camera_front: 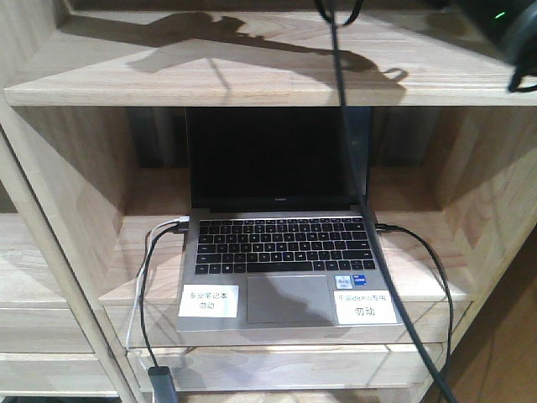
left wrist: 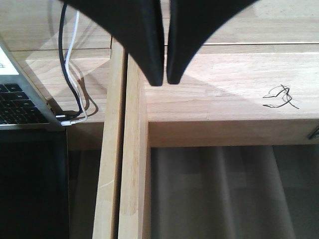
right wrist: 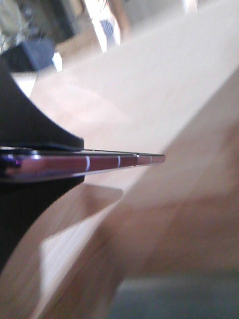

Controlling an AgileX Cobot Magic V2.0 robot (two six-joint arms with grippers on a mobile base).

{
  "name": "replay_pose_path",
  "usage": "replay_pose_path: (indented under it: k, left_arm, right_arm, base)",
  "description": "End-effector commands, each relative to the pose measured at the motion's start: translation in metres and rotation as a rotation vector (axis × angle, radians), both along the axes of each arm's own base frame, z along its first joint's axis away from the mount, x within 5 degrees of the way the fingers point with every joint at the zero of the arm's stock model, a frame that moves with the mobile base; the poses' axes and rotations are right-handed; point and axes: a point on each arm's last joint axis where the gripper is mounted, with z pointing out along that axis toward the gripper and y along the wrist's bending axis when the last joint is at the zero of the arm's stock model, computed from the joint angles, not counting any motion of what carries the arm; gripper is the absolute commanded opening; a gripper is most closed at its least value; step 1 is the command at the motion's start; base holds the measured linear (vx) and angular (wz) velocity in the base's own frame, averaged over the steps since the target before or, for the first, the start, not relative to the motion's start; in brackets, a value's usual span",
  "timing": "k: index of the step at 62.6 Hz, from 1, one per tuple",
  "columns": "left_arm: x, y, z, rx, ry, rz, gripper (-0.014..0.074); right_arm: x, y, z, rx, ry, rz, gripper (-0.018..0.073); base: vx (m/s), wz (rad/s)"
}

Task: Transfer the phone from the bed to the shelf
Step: 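Lay the phone flat on the upper shelf and open the right gripper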

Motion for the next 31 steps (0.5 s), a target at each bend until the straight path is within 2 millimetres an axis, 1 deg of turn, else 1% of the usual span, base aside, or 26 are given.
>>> replay_pose_path:
  k: [1, 17, 31]
  left_arm:
    - [0.0, 0.0, 0.004, -0.005, -0.071, 0.003, 0.0001]
    - [0.0, 0.0, 0.004, -0.005, -0.071, 0.003, 0.0001]
    - [0.0, 0.0, 0.004, -0.005, -0.071, 0.003, 0.0001]
  right_arm:
    - [-0.01, -0.008, 0.03, 0.092, -0.052, -0.035, -0.0002]
    - [0.011, -0.001, 0.003, 0.068, -0.008, -0.046, -0.0002]
    - [0.021, 0.003, -0.013, 0.049, 0.008, -0.05, -0.0001]
  base:
    - [0.0, 0.0]
    - [0.0, 0.0]
    - [0.0, 0.0]
